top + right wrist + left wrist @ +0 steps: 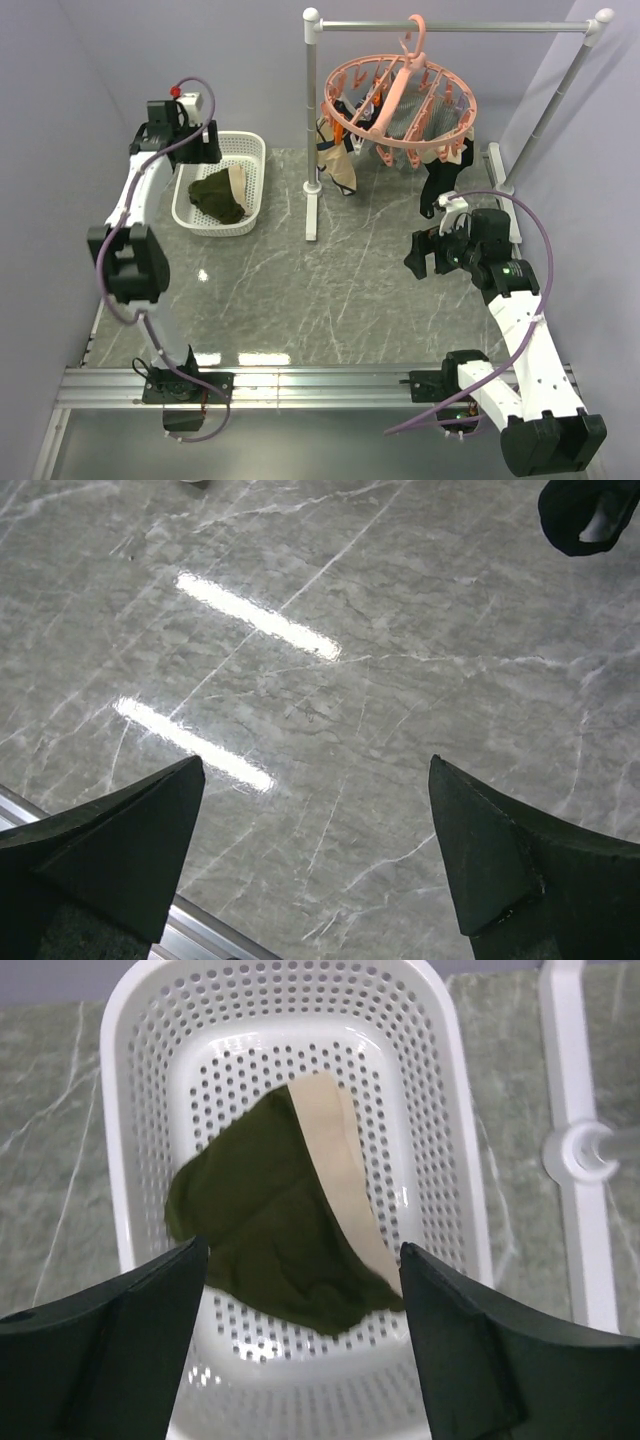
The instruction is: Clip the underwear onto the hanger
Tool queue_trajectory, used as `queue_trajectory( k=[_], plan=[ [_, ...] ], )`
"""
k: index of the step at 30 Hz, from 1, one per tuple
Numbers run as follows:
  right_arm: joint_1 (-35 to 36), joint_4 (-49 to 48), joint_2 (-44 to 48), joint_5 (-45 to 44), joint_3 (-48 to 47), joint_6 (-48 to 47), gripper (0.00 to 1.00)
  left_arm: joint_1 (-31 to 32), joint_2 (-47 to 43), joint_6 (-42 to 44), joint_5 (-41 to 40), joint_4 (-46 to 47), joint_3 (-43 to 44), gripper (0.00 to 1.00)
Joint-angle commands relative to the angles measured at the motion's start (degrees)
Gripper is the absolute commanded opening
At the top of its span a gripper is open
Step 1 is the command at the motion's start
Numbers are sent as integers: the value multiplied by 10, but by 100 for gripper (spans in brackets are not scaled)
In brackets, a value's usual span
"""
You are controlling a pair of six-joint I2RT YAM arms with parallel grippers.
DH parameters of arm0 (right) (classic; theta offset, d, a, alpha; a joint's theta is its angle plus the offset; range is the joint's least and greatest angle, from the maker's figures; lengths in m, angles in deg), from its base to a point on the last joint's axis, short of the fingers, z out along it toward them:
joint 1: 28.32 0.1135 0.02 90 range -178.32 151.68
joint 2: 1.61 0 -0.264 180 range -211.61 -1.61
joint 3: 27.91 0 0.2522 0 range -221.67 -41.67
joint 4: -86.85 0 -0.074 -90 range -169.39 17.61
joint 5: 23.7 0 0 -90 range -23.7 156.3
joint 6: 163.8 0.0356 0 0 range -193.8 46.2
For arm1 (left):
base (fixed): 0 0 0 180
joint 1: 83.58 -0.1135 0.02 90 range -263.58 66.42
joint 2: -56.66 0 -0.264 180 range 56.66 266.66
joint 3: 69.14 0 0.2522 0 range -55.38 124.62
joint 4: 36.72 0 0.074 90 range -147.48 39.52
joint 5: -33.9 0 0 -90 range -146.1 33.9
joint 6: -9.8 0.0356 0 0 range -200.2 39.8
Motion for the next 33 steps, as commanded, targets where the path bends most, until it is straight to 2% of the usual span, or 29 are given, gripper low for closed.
queue_trajectory(
  k=[1,3,9,12,19,22,25,26,28,29,31,33],
  plan=[
    [3,-10,-6,-16,-24,-3,100,2,80,1,15,-31,100,82],
    [3,-11,-10,-19,-24,-3,100,2,132,1,11,-21,133,79],
    [3,-9,-28,-27,-26,-3,100,6,235,1,8,14,167,78],
    [2,-8,-35,-32,-29,-4,100,9,260,29,22,31,147,78],
    [2,-11,-47,-33,-29,-4,100,18,286,43,-5,67,91,79],
    [3,-9,-49,-36,-31,-4,100,34,300,46,-18,68,80,74],
    [3,-10,-47,-38,-31,-4,100,37,316,57,-29,55,87,60],
    [3,-10,-45,-38,-29,-4,100,37,317,62,-27,46,88,48],
    [3,-10,-42,-39,-29,-4,100,38,312,69,-22,39,84,35],
    [3,-10,-41,-40,-28,-5,100,38,308,75,-20,33,81,20],
    [3,-10,-35,-41,-28,-5,100,38,285,78,-15,22,77,3],
    [3,-9,-32,-41,-29,-5,100,37,262,78,3,-2,77,0]
  ],
)
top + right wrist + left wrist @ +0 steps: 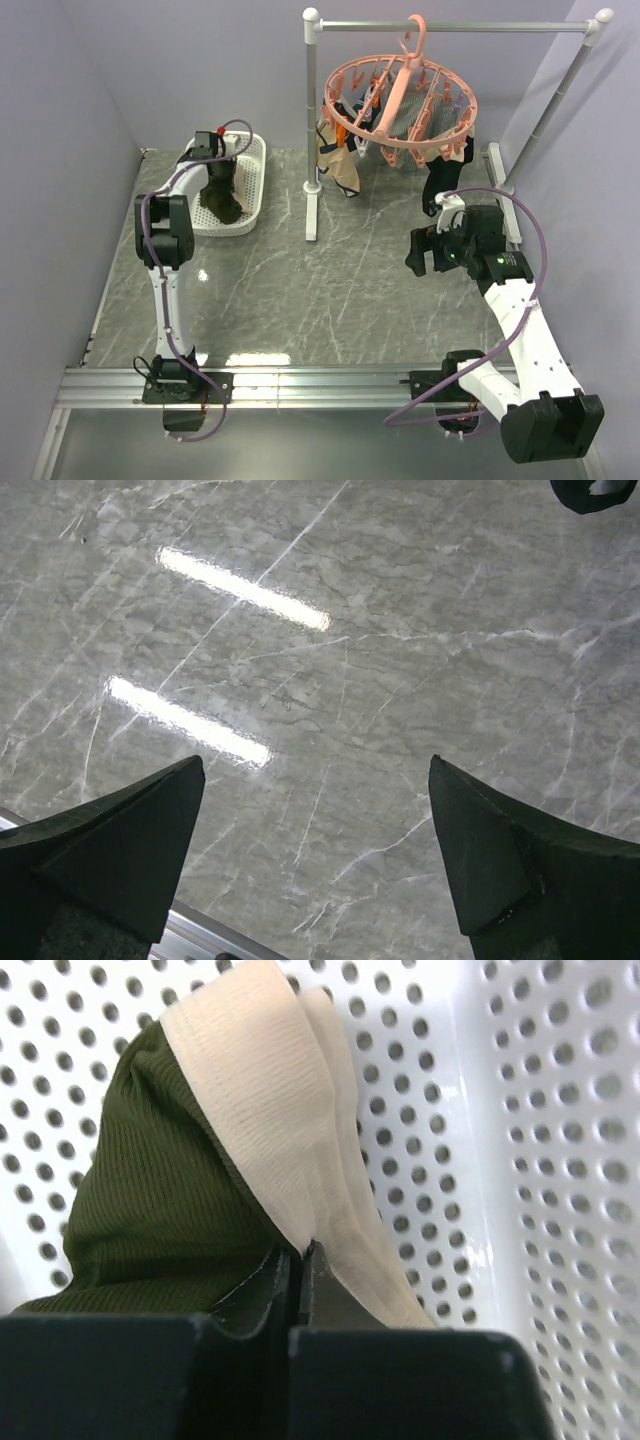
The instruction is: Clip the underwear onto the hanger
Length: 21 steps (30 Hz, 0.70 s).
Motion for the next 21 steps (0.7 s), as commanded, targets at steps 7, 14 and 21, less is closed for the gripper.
queue_trajectory(
  k=[7,14,21],
  plan=[
    [2,-8,37,-9,-36,-2,100,-6,-247,0,140,-87,-63,0],
    [0,-9,53,0,-34,1,100,-2,-407,-25,220,-110,-130,0],
    [-1,15,55,12,-55,-9,100,40,-514,10,295,-144,-191,0]
  ],
)
